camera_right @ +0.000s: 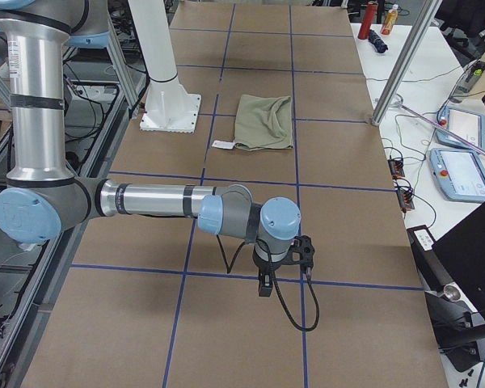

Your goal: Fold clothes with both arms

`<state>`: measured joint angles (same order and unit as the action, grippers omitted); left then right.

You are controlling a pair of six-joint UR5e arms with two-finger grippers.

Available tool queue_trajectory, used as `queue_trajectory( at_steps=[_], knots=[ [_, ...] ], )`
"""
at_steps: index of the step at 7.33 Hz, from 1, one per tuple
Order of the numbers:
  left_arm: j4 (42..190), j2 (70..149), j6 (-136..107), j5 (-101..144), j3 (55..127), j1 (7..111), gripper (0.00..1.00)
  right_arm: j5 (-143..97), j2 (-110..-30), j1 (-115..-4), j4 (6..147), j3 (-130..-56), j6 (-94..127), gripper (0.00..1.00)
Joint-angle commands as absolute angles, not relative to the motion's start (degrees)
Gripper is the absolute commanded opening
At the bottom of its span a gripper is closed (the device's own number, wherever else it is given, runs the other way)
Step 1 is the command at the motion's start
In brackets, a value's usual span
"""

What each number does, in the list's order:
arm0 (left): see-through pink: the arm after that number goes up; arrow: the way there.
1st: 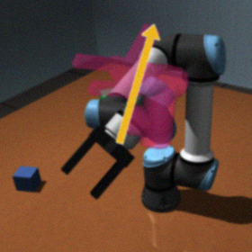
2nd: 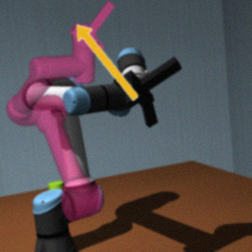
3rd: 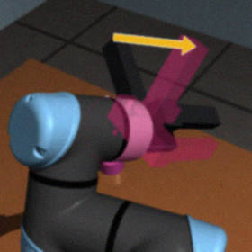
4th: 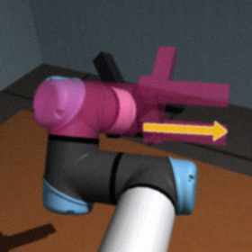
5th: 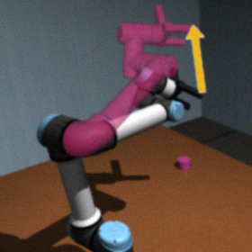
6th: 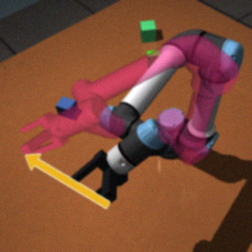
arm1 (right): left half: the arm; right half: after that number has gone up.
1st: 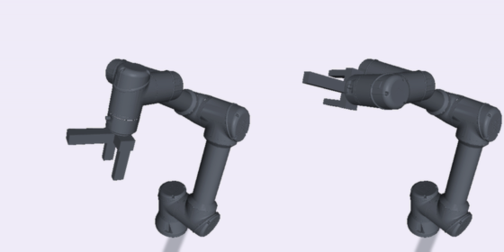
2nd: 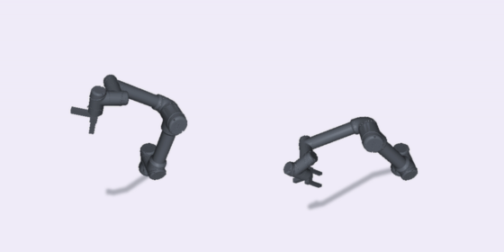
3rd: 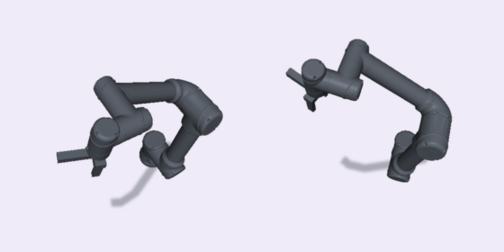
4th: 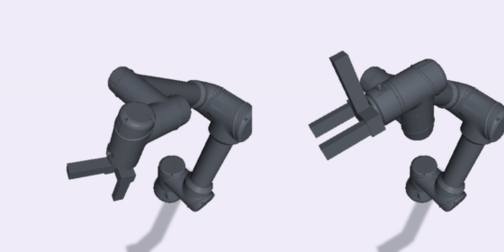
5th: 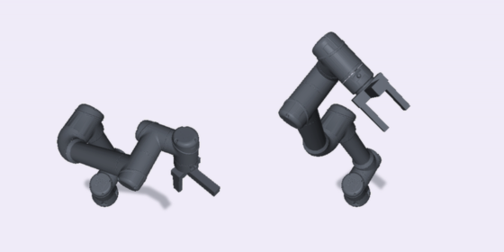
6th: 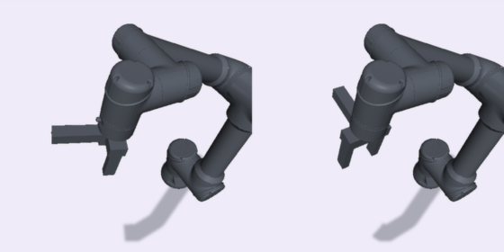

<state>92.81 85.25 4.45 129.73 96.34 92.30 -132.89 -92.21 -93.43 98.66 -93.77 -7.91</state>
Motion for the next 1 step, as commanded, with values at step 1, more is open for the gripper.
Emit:
queue_trajectory(
  at_steps=[1],
  knots=[
    [92.7, 85.4, 4.5, 129.6, 96.3, 92.3, 1.00, -132.9, -92.2, -93.4, 98.6, -93.8, -7.9, 1.00]
  ],
)
